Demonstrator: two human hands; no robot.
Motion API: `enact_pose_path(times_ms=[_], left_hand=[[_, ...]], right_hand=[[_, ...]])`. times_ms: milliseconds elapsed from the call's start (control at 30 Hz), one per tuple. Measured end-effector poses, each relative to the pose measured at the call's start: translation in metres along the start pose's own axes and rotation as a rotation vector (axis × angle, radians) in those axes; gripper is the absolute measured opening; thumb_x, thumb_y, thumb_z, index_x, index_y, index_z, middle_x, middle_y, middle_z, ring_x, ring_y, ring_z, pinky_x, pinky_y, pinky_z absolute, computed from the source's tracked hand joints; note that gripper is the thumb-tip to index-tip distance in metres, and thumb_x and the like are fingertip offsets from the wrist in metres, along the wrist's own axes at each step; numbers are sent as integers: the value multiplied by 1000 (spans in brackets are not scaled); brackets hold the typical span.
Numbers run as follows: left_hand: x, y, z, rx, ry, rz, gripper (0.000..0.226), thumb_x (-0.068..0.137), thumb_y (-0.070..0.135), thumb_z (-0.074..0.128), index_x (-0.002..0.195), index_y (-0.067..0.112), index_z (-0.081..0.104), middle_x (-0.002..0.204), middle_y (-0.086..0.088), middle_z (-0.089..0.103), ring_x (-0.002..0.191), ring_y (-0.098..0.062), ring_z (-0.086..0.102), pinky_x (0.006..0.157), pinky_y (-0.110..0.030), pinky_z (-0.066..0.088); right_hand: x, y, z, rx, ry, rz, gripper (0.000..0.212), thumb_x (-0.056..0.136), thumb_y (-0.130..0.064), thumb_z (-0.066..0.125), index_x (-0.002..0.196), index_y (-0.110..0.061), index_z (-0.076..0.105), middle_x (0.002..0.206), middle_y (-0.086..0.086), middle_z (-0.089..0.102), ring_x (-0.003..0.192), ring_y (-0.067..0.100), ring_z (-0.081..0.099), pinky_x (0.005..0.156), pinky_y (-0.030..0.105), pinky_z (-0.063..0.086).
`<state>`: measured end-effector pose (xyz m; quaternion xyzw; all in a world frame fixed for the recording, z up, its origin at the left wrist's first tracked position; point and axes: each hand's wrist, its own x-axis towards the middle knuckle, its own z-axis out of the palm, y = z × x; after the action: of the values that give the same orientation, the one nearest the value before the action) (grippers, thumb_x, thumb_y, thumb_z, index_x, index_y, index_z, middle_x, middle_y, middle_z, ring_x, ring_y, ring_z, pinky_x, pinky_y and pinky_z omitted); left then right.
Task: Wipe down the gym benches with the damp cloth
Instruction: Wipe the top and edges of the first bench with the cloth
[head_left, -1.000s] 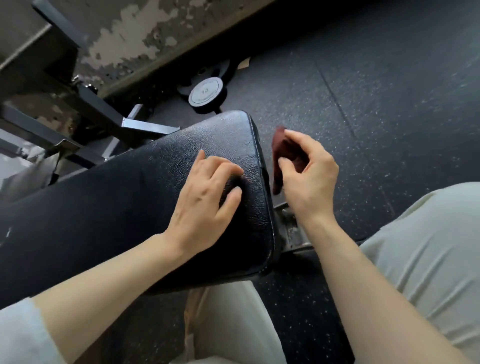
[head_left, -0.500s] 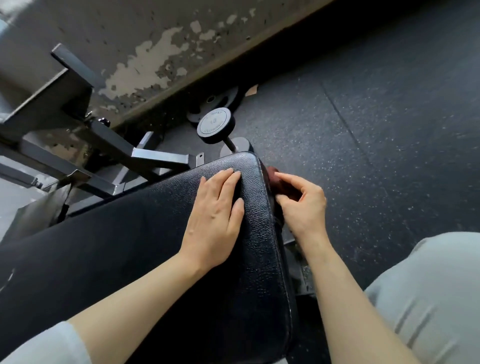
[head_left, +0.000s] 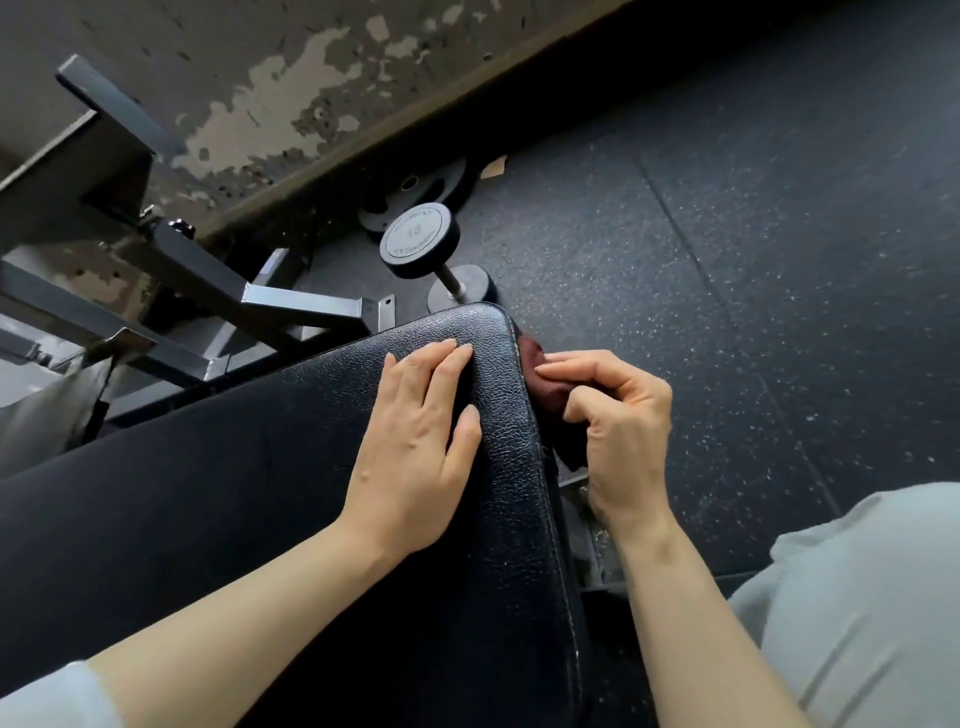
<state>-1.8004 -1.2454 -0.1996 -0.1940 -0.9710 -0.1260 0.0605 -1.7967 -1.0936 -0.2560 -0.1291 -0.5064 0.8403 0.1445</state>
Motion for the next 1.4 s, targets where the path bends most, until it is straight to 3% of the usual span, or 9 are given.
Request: enact_pose_path(times_ms=[267, 433, 567, 700, 767, 900, 1067, 1200, 1400], left_hand=[[0, 0, -1, -14, 1, -13, 55, 92, 38, 32, 141, 16, 43, 141, 5, 41, 137, -11, 31, 122, -39, 6], [-1, -1, 2, -17, 29, 1, 54, 92, 39, 32, 141, 18, 44, 141, 7, 41, 138, -9, 31, 122, -39, 5], [1, 2, 1, 21, 19, 6, 56, 92, 38, 29, 141, 14, 44, 141, 2, 42, 137, -14, 32, 122, -39, 4], [1, 2, 2, 29, 11, -6, 57, 91, 38, 29, 141, 13, 44, 141, 1, 43, 137, -16, 33, 122, -40, 4], [0, 2, 2, 35, 13, -1, 57, 92, 38, 29, 141, 14, 43, 141, 1, 43, 137, -16, 33, 122, -39, 3], [0, 2, 1, 39, 20, -3, 57, 92, 38, 28, 141, 14, 43, 141, 1, 43, 137, -16, 33, 122, -38, 1], [0, 3, 1, 50, 10, -4, 57, 92, 38, 27, 141, 13, 43, 141, 0, 43, 136, -16, 34, 122, -38, 1], [-1, 4, 1, 62, 12, -4, 57, 92, 37, 26, 141, 13, 43, 141, -1, 43, 137, -16, 33, 122, -39, 1], [0, 3, 3, 83, 16, 9, 57, 94, 35, 25, 142, 11, 41, 143, -2, 42, 138, -15, 30, 121, -36, -1]], right_hand=[[10, 13, -3, -275, 55, -22, 51, 75, 9, 62, 118, -19, 67, 115, -7, 67, 108, 2, 62, 102, 31, 47], [10, -1, -1, -107, 80, -60, 38, 75, -2, 77, 93, -35, 71, 133, -5, 52, 120, 10, 55, 104, 33, 45], [0, -9, 8, 8, -161, 43, 25, 87, -16, 56, 98, -26, 77, 123, -9, 65, 126, 9, 52, 110, 39, 39], [1, -16, 0, 153, -197, 158, 42, 86, 18, 46, 116, -3, 66, 127, -1, 63, 115, 5, 60, 93, 21, 50], [1, -10, -4, 80, -163, 184, 49, 80, 25, 47, 114, -5, 67, 119, 1, 67, 108, 10, 65, 80, 19, 55], [-3, 8, -13, -254, -7, 59, 46, 69, 8, 61, 105, -18, 74, 105, -1, 73, 101, 13, 67, 96, 39, 52], [-7, -12, -9, -252, -68, -70, 44, 70, 8, 69, 94, -29, 72, 102, -2, 72, 96, 7, 67, 88, 25, 51], [-9, -8, -18, -409, -10, -16, 47, 63, 8, 65, 80, -35, 72, 87, -8, 73, 83, 7, 68, 82, 33, 56], [-8, -15, -20, -379, -96, -60, 40, 64, 10, 63, 81, -24, 76, 85, -10, 72, 82, 2, 66, 77, 15, 50]])
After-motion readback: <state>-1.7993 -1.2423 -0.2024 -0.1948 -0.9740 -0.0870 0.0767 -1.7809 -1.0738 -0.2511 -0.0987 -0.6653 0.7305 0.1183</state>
